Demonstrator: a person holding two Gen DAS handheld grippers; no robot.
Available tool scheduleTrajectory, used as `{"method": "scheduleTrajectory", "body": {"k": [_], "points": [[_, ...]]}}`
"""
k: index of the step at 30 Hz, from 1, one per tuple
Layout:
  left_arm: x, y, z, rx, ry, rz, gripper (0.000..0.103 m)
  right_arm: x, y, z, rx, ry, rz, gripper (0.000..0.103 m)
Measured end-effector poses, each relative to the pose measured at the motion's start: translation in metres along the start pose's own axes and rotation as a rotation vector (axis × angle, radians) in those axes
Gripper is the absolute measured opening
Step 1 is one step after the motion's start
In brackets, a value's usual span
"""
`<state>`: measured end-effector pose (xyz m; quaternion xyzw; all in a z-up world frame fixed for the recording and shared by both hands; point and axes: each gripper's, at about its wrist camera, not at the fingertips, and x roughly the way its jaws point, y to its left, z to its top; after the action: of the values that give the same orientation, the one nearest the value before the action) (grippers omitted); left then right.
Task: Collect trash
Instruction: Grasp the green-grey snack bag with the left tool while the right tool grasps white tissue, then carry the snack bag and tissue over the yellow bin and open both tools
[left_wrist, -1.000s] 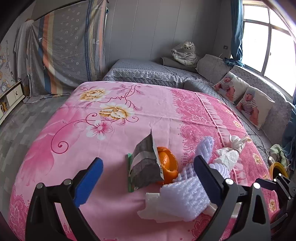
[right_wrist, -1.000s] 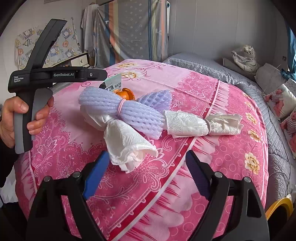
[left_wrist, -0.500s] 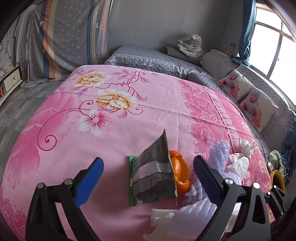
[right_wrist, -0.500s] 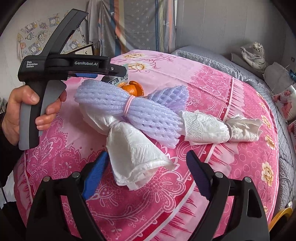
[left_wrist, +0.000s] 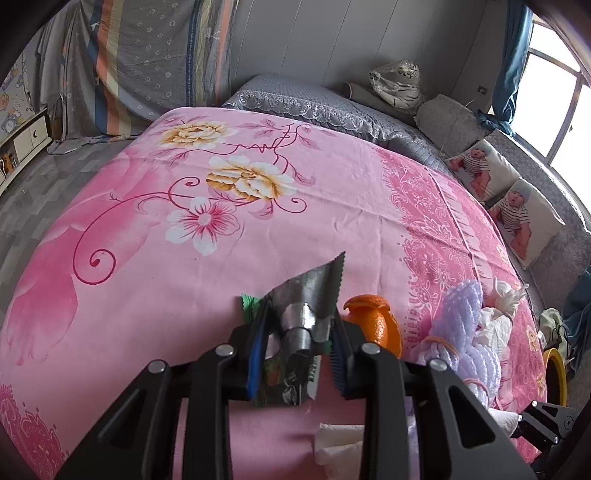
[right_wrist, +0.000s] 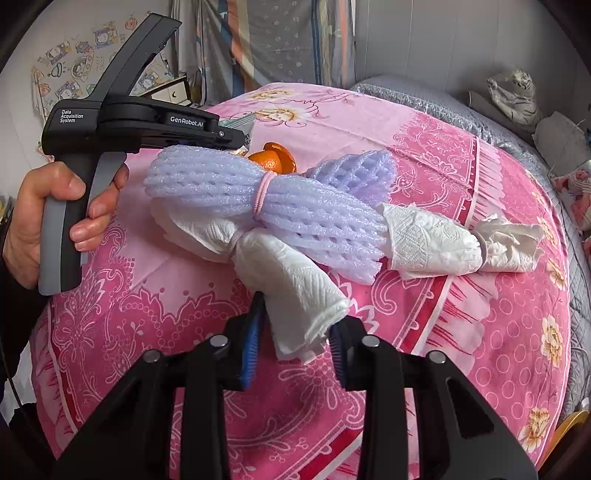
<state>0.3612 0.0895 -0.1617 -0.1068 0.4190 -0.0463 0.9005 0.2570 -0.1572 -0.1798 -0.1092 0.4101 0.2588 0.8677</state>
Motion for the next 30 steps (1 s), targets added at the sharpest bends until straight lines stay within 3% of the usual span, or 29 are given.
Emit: {"method": "scheduleTrajectory", "body": {"k": [4, 16, 23, 30], "points": [[-0.013, 0.006, -0.001, -0.031, -0.009, -0.017, 0.021, -0.006, -0.004, -0.002, 0.038, 0.002, 0.046, 0.015], [-0.092, 0.013, -0.019, -0.017, -0.132, -0.056, 0.021, -0.076, 0.028, -0.026, 0.029, -0.063, 0.247, 0.013], [-0.135, 0.013, -0.027, -0.007, -0.212, -0.054, 0.021, -0.119, 0.036, -0.058, 0.032, -0.112, 0.222, 0.013], [-0.162, -0.009, -0.034, 0.027, -0.254, -0.091, 0.021, -0.148, 0.017, -0.079, 0.098, -0.167, 0.147, 0.013]]}}
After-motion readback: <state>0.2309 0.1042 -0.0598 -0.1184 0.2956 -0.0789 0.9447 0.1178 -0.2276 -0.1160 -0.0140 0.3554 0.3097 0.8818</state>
